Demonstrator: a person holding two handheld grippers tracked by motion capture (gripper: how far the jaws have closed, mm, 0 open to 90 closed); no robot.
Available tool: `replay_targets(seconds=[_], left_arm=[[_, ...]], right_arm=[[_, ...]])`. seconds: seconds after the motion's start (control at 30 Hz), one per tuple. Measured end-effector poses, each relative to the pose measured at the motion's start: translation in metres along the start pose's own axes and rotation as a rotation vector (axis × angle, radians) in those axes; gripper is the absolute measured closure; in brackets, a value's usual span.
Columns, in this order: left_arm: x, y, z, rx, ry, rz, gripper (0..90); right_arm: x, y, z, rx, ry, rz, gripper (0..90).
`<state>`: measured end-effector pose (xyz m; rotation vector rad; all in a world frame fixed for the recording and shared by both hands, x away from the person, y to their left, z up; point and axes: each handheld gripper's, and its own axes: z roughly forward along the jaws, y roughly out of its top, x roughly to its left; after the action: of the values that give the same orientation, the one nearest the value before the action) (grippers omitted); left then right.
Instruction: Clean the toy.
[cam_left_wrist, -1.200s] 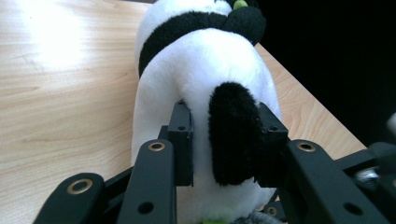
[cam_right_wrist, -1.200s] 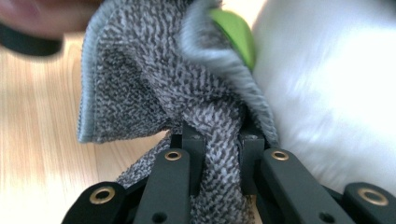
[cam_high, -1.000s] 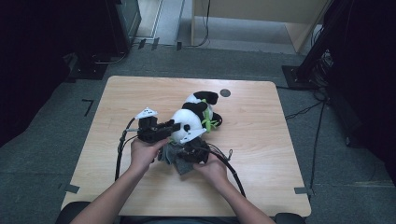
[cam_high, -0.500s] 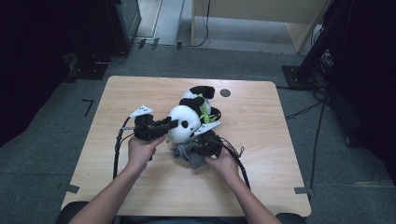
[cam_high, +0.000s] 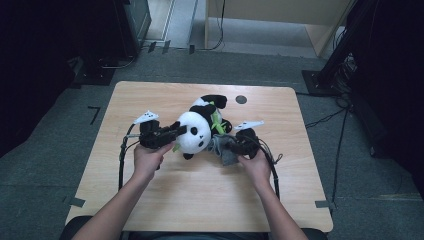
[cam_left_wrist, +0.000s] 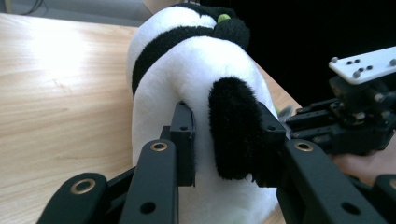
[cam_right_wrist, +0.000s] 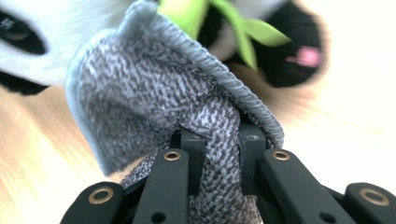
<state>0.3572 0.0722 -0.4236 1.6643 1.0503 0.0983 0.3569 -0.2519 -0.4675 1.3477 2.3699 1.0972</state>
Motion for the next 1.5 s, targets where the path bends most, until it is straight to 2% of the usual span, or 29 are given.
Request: replay_targets(seconds=[0.07, 0.13, 0.2, 0.23, 0.3, 0.47, 0.53, 0.6, 0.7, 0.77, 0.83, 0.87, 0.93, 1.0, 1.13, 1.17, 1.2, 1.27, 1.33, 1.5], left_arm=[[0.003, 0.002, -0.002, -0.013, -0.001, -0.003, 68.2], [0.006, 0.003, -0.004, -0.028, 0.0, 0.01, 68.3], [0.009, 0.005, -0.006, -0.031, 0.011, 0.025, 68.3], [0.011, 0.005, -0.007, -0.035, 0.02, 0.032, 68.4], [0.015, 0.007, -0.009, -0.039, 0.043, 0.044, 68.4], [0.034, 0.01, -0.014, -0.046, 0.066, 0.014, 68.5], [0.041, 0.011, -0.017, -0.072, 0.07, 0.004, 68.4], [0.048, 0.011, -0.018, -0.076, 0.082, 0.005, 68.4], [0.06, 0.012, -0.02, -0.088, 0.079, -0.025, 68.4], [0.071, 0.012, -0.021, -0.082, 0.073, -0.052, 68.1], [0.08, 0.011, -0.024, -0.067, 0.079, -0.063, 67.7], [0.083, 0.011, -0.025, -0.063, 0.077, -0.064, 67.0], [0.091, 0.011, -0.027, -0.023, 0.066, -0.052, 65.9], [0.095, 0.01, -0.029, 0.001, 0.098, -0.018, 64.9], [0.11, 0.009, -0.031, 0.031, 0.069, -0.04, 61.6], [0.115, 0.008, -0.031, 0.043, 0.067, -0.045, 60.3], [0.118, 0.007, -0.031, 0.047, 0.084, -0.04, 58.9], [0.124, 0.005, -0.031, 0.041, 0.093, -0.03, 57.1], [0.129, 0.004, -0.032, 0.032, 0.085, -0.052, 54.5], [0.139, 0.003, -0.035, 0.004, 0.129, -0.04, 48.6]], right_arm=[[-0.007, 0.0, -0.007, -0.031, -0.003, 0.021, 79.0], [-0.009, 0.001, -0.011, -0.038, -0.004, 0.027, 78.8], [-0.012, 0.001, -0.014, -0.039, -0.001, 0.017, 78.3], [-0.013, 0.002, -0.016, -0.044, -0.014, 0.003, 78.3], [-0.016, 0.002, -0.02, -0.053, -0.021, 0.011, 78.2], [-0.028, 0.0, -0.029, -0.083, -0.029, 0.05, 78.2], [-0.033, -0.001, -0.031, -0.087, -0.031, 0.066, 78.2], [-0.037, -0.003, -0.031, -0.087, -0.038, 0.074, 78.2], [-0.043, -0.005, -0.029, -0.078, -0.053, 0.08, 78.0], [-0.047, -0.007, -0.027, -0.071, -0.062, 0.087, 77.7], [-0.052, -0.009, -0.023, -0.064, -0.067, 0.102, 77.6], [-0.054, -0.01, -0.021, -0.054, -0.069, 0.106, 77.2], [-0.057, -0.011, -0.018, -0.049, -0.07, 0.111, 77.1], [-0.06, -0.013, -0.014, -0.042, -0.074, 0.118, 77.0], [-0.064, -0.015, -0.006, -0.02, -0.079, 0.122, 75.9], [-0.064, -0.016, -0.004, -0.02, -0.082, 0.122, 74.9], [-0.064, -0.016, -0.002, -0.014, -0.09, 0.121, 74.2], [-0.065, -0.016, 0.001, -0.011, -0.094, 0.116, 73.4], [-0.066, -0.017, 0.004, -0.008, -0.101, 0.12, 72.3], [-0.07, -0.02, 0.008, -0.005, -0.092, 0.137, 67.7]])
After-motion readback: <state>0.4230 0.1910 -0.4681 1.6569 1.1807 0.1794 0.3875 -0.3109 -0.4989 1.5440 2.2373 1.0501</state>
